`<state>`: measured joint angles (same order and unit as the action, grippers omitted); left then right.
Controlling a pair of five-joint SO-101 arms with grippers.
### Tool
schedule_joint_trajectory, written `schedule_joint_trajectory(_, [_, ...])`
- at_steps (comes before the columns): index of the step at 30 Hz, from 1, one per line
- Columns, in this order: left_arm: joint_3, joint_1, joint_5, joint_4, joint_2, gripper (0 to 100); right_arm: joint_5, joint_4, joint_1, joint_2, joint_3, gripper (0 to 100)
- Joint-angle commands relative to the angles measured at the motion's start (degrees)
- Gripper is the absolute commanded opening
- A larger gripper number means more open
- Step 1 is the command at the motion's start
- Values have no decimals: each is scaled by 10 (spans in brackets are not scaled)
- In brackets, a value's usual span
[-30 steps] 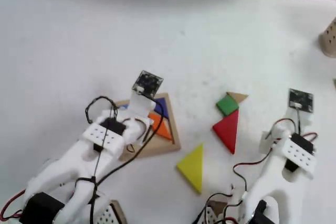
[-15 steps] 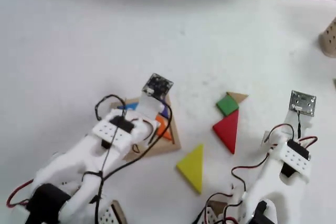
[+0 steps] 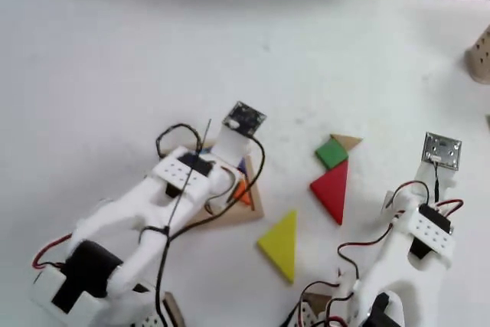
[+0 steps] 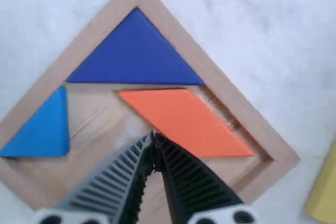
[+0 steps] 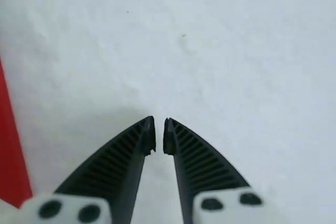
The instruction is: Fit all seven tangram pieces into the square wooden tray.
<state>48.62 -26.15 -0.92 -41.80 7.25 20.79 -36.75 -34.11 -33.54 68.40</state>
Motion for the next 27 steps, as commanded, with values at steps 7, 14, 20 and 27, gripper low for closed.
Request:
schedule_joint_trajectory(7, [-27, -36, -4, 33, 2, 23, 6, 9, -1, -17, -4, 35])
schedule_joint_trajectory(14, [-18, -47, -4, 33, 6, 23, 6, 9, -4, -14, -4, 35])
schedule_joint_trajectory(20, [-16, -58, -4, 33, 7, 23, 6, 10, -4, -14, -4, 35])
schedule_joint_trajectory(27, [-16, -52, -4, 30, 7, 23, 6, 10, -4, -14, -4, 35])
